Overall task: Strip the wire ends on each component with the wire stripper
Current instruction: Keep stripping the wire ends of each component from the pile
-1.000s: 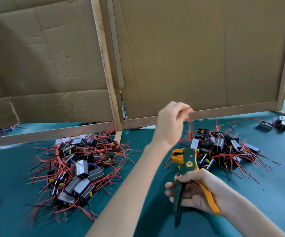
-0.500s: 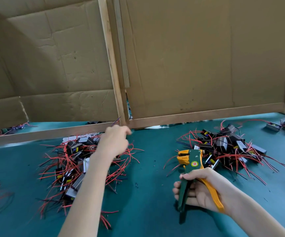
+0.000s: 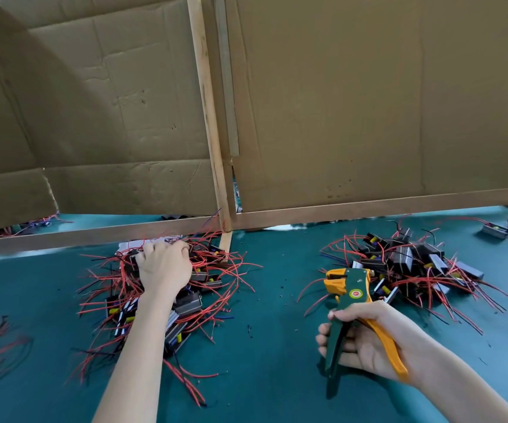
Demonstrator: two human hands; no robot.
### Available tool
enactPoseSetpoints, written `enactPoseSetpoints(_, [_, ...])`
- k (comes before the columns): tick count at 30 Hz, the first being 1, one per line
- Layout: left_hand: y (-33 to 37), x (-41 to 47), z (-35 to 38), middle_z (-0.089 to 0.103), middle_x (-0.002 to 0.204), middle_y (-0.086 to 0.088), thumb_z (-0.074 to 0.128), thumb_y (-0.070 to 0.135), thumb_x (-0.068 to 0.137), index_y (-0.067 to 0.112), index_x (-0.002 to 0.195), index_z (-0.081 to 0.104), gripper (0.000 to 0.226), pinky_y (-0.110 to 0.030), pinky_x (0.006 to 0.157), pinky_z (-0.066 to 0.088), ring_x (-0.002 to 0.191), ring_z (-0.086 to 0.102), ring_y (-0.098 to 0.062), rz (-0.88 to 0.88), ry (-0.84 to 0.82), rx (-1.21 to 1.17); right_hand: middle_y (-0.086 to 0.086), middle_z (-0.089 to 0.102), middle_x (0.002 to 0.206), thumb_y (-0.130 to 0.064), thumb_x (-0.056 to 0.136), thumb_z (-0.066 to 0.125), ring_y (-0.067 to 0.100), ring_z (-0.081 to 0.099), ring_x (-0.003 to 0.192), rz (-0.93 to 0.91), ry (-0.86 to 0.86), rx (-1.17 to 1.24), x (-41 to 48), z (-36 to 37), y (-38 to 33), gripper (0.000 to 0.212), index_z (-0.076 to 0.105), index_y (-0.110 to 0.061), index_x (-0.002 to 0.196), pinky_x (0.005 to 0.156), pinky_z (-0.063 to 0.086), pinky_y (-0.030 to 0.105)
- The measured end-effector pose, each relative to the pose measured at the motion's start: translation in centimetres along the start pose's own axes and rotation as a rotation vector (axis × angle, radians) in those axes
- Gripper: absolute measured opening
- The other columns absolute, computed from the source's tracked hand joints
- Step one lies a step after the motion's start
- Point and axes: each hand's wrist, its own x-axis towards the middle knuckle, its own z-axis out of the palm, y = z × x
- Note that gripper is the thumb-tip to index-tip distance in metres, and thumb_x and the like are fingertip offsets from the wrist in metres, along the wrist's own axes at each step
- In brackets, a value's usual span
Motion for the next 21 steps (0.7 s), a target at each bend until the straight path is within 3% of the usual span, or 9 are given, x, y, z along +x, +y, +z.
enactPoseSetpoints(3, [0.2, -0.1, 0.2, 0.028, 0.153, -0.010, 0.035, 0.027, 0.102, 0.035, 0.134, 0.047, 0.035, -0.045, 0.109, 0.022, 0.137, 0.023, -0.032, 0.038, 0.023, -0.031, 0.027, 0.065, 0.080, -0.001, 0.068, 0.058, 0.041, 0.068, 0.067, 0.000, -0.005, -0.004, -0.1, 0.0, 0.0, 0.023, 0.054, 0.001, 0.091, 0.060, 0.059, 0.049])
enactPoseSetpoints(6, [0.0, 0.2, 0.0, 0.013, 0.158, -0.015, 0.034, 0.026, 0.102, 0.032, 0.143, 0.034, 0.041, -0.048, 0.112, 0.018, 0.141, 0.016, -0.036, -0.008, 0.014, -0.067, 0.027, 0.065, 0.081, -0.001, 0.068, 0.059, 0.041, 0.068, 0.068, 0.002, -0.005, -0.004, -0.1, 0.0, 0.0, 0.024, 0.054, 0.001, 0.091, 0.060, 0.059, 0.048])
enactPoseSetpoints(9, [-0.5, 0.6, -0.1, 0.025, 0.155, -0.013, 0.029, 0.032, 0.102, 0.024, 0.149, 0.026, 0.048, -0.045, 0.112, 0.020, 0.140, 0.022, -0.033, -0.055, -0.066, -0.008, 0.028, 0.065, 0.082, 0.000, 0.068, 0.059, 0.042, 0.069, 0.070, 0.003, 0.001, 0.006, -0.1, 0.0, 0.0, 0.026, 0.054, 0.002, 0.093, 0.061, 0.058, 0.049])
enactPoseSetpoints(14, [-0.7, 0.9, -0.1, 0.042, 0.137, -0.012, 0.038, 0.032, 0.096, 0.016, 0.136, 0.047, 0.045, -0.041, 0.105, 0.027, 0.128, 0.036, -0.031, -0.108, -0.037, 0.049, 0.027, 0.065, 0.081, -0.001, 0.066, 0.060, 0.041, 0.069, 0.069, 0.000, 0.004, -0.003, -0.1, 0.0, 0.0, 0.025, 0.055, 0.002, 0.090, 0.061, 0.059, 0.049])
enactPoseSetpoints(21, [-0.4, 0.6, 0.1, 0.058, 0.116, -0.010, 0.056, 0.027, 0.096, 0.024, 0.111, 0.071, 0.021, -0.042, 0.090, 0.036, 0.110, 0.048, -0.032, -0.029, 0.212, -0.120, 0.026, 0.065, 0.080, -0.002, 0.066, 0.059, 0.040, 0.069, 0.068, -0.006, 0.000, -0.010, -0.2, 0.2, -0.1, 0.024, 0.055, 0.001, 0.089, 0.059, 0.059, 0.049])
